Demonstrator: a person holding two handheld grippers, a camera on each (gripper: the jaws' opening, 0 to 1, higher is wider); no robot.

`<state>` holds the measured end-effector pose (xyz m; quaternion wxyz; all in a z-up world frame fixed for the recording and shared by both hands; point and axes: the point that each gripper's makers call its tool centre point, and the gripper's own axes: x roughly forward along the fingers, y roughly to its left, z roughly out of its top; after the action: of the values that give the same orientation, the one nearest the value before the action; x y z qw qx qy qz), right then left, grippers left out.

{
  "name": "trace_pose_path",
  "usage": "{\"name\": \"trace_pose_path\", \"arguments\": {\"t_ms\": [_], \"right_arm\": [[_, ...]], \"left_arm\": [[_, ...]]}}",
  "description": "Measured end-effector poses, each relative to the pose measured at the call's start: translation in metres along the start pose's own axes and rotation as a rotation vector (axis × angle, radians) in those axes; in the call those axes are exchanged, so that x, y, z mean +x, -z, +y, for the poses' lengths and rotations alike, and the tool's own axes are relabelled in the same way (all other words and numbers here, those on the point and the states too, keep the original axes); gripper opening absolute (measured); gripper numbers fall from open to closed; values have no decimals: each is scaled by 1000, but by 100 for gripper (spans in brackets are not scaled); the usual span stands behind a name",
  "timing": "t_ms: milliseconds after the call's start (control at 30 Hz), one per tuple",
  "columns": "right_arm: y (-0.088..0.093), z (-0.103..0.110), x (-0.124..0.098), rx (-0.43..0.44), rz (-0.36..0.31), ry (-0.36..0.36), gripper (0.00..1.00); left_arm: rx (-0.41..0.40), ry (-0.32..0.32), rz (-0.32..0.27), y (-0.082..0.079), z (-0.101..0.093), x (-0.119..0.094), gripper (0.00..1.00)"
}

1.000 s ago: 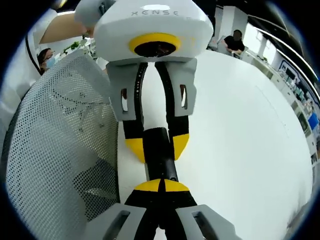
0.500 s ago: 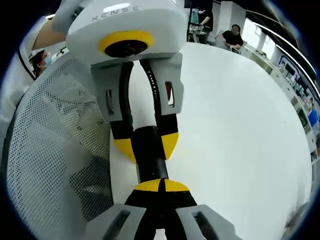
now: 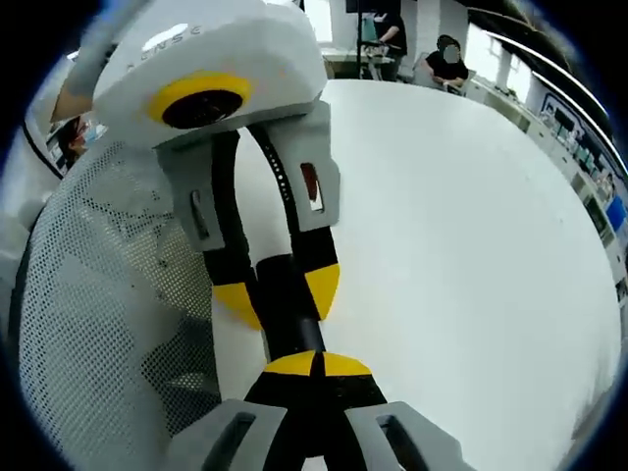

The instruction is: Press the specified remote control buttons in sequence, fully releasing each button before pressing the next.

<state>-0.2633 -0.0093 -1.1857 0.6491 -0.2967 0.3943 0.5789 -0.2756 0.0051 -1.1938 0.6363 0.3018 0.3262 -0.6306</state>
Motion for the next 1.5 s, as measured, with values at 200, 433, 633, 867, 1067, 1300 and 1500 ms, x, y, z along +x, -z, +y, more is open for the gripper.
{"name": "trace_pose_path", "arguments": {"t_ms": [200,433,633,867,1067,1300,1500], "right_arm": [[-6,16,1,-36,-18,-30,0],[-5,16,3,-144,20,-6,0],[-5,16,5,-304,62,51,0],[-6,14,4,-273,40,76,0],[-9,18,2,-226,7,42,0],[-9,19,6,-270,31,41,0],[-10,16,8,-254,44,48,0]], "left_arm": [[8,1,-8,-1,-1,1,24],[6,3,-15,-1,-1,1,24],[-7,5,-29,-1,-1,1,24],[-12,3,-37,-1,-1,1,24],[-10,-5,-32,-1,0,1,24],[-20,-4,-51,-1,0,1,24],[-25,-2,-59,-2,0,1,24]]}}
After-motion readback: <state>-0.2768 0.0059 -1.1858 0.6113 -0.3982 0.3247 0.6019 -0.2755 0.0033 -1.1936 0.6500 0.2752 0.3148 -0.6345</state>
